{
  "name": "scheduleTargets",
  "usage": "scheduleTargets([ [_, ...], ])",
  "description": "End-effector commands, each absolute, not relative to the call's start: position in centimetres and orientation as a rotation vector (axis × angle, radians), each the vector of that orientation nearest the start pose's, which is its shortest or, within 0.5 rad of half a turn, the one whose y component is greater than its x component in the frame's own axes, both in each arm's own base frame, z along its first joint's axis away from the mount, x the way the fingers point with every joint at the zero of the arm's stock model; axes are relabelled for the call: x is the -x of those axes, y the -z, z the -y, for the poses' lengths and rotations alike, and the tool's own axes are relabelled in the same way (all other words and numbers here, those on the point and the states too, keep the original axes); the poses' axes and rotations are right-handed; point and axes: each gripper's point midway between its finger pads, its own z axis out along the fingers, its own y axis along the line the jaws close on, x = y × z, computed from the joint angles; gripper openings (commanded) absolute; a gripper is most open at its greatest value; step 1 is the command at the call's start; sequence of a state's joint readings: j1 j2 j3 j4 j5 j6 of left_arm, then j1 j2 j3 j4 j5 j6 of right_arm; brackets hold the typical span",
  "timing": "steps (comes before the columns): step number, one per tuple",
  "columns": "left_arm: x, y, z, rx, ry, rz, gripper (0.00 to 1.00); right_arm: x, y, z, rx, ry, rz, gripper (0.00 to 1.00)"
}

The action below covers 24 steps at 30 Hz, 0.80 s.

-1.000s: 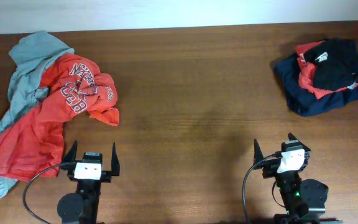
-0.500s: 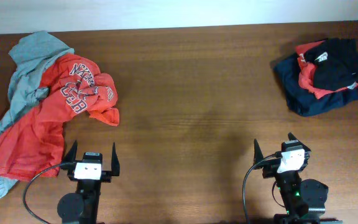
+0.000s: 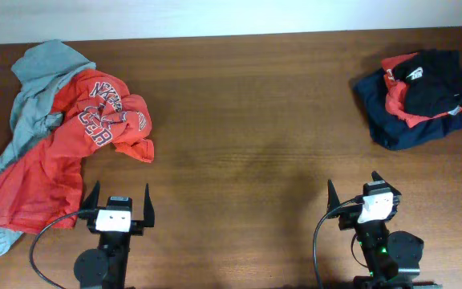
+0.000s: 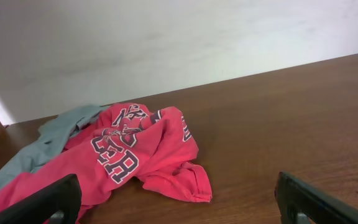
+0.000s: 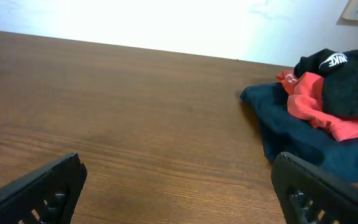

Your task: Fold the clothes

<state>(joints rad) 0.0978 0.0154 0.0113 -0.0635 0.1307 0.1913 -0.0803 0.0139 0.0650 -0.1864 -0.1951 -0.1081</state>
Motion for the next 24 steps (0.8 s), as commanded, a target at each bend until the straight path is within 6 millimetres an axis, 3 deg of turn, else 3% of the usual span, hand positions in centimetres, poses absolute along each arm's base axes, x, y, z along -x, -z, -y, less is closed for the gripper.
scheduleTargets([
  [1,-24.56,-16.02,-0.16,-0.182,-0.117,-1.626,0.99,-23.98,-15.49,-1.39,0.162,-0.025,-1.696,0.99],
  [18,-24.57,-16.07,-0.27,-0.181,-0.126,-1.624,0.99,-23.98,-15.51,-1.40,0.163,-0.025,-1.695,0.99],
  [24,-24.60,-16.51,-0.42,-0.178,-0.140,-1.606,0.99,-24.05,-16.40,-1.70,0.175,-0.037,-1.657,0.99],
])
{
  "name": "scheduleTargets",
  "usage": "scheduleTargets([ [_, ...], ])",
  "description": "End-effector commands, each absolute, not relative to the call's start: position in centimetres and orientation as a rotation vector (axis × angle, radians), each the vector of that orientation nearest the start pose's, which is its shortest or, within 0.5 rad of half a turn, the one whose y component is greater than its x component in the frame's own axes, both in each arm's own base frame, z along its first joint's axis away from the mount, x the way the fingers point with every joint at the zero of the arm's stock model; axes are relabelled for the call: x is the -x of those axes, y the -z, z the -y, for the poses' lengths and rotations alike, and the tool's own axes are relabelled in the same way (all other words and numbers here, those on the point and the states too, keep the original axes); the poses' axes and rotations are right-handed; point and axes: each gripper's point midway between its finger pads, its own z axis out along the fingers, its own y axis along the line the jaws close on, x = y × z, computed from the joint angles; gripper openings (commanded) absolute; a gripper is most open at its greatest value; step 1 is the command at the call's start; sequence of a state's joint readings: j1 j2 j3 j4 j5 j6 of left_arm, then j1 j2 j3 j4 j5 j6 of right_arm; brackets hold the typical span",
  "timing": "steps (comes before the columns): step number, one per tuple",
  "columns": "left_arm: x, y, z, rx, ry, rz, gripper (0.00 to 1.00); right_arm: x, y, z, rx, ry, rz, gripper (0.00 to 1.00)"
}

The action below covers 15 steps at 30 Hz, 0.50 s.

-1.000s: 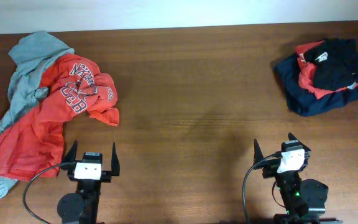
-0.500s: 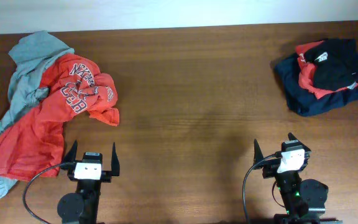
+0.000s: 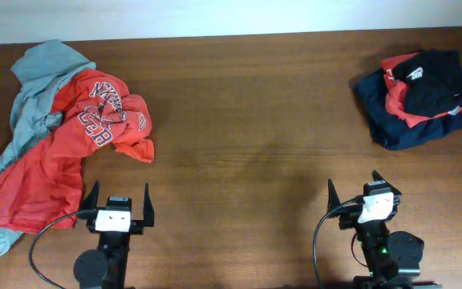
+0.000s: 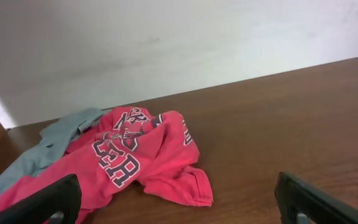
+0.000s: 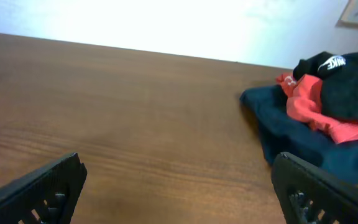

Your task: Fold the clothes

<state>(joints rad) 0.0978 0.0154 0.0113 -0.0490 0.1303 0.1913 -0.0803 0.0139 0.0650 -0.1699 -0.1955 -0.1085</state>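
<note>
A crumpled red shirt with navy lettering lies at the table's left, partly over a grey garment; both show in the left wrist view too, the red shirt and the grey one. At the far right sits a pile: a navy garment, a red one and a black one on top. My left gripper is open near the front edge, just right of the red shirt's lower part, holding nothing. My right gripper is open and empty, nearer than the pile.
The wooden table spreads bare between the two heaps. A white wall runs behind the far edge. Both arm bases stand at the near edge.
The left wrist view has shifted slightly, the red shirt sitting a bit lower in it. The clothes and the right gripper are unchanged.
</note>
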Motion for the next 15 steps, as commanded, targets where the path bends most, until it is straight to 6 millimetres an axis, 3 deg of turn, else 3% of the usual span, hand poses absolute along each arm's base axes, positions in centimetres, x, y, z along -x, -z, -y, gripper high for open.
scheduleTargets([
  [1,-24.6,-16.8,-0.7,-0.184,-0.173,-1.593,0.99,-24.0,-16.8,-2.0,0.182,-0.055,-1.641,0.99],
  [3,-24.6,-17.8,-1.0,-0.177,-0.202,-1.555,0.99,-24.0,-17.4,-2.4,0.203,-0.074,-1.615,0.99],
  [7,-24.4,-20.3,0.9,-0.286,-0.164,-1.439,0.99,-24.1,-17.9,-2.6,0.158,-0.131,-1.600,0.98],
  [15,-25.7,-23.9,1.0,-0.349,-0.188,-1.491,0.99,-24.7,-18.9,-3.8,0.098,-0.300,-1.642,0.99],
])
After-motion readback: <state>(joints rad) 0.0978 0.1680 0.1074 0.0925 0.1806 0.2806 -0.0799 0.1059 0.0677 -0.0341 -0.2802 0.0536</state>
